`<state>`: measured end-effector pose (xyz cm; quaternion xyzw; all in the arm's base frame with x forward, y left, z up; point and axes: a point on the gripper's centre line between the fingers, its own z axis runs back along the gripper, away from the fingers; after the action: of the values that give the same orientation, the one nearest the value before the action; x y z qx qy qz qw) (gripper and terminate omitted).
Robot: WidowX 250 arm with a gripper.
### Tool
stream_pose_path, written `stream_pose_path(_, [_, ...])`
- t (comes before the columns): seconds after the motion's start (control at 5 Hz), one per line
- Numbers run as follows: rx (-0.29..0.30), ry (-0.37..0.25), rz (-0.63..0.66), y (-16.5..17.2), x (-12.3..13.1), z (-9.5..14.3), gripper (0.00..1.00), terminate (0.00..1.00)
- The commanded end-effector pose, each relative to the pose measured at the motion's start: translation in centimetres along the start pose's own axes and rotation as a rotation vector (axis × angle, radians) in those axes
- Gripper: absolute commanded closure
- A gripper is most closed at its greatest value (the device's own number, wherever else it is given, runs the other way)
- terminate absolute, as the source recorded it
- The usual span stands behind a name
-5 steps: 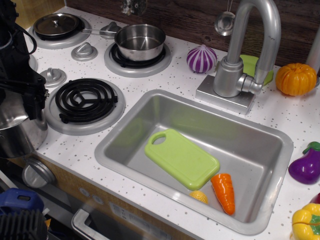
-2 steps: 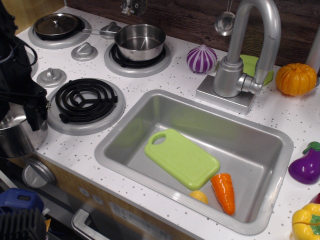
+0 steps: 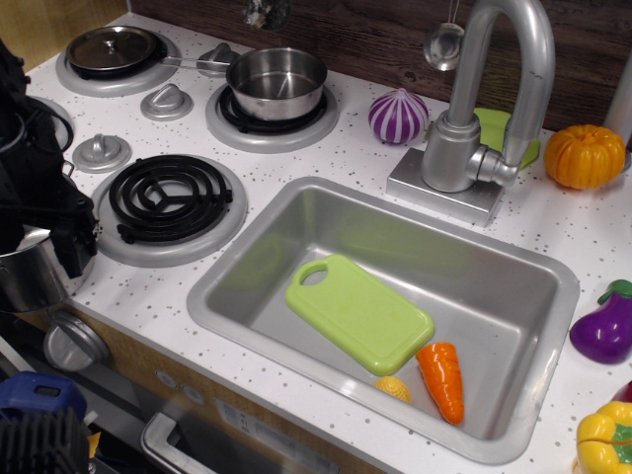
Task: Put pot on stove which is near stove
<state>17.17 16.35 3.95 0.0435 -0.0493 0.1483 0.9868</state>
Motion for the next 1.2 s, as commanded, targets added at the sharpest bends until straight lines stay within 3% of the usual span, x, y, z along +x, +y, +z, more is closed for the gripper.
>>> stream_pose_path(0.0, [-0.004,-0.013,0.005,0.4,0.0,-0.6,0.00,0.00])
stream_pose_path(0.2, [0.018,-0.032,-0.019,0.1,0.0,-0.3,1.00,0.00])
stream_pose_path(0.4, [0.026,-0.055,-0.053,0.2,0.3,0.1,1.00,0.00])
stream_pose_path(0.8, [0.086,-0.085,-0.166,-0.1,1.8,3.6,1.00,0.00])
stream_pose_path(1.0, [0.067,-0.112,-0.209,-0.6,2.7,4.3,1.00,0.00])
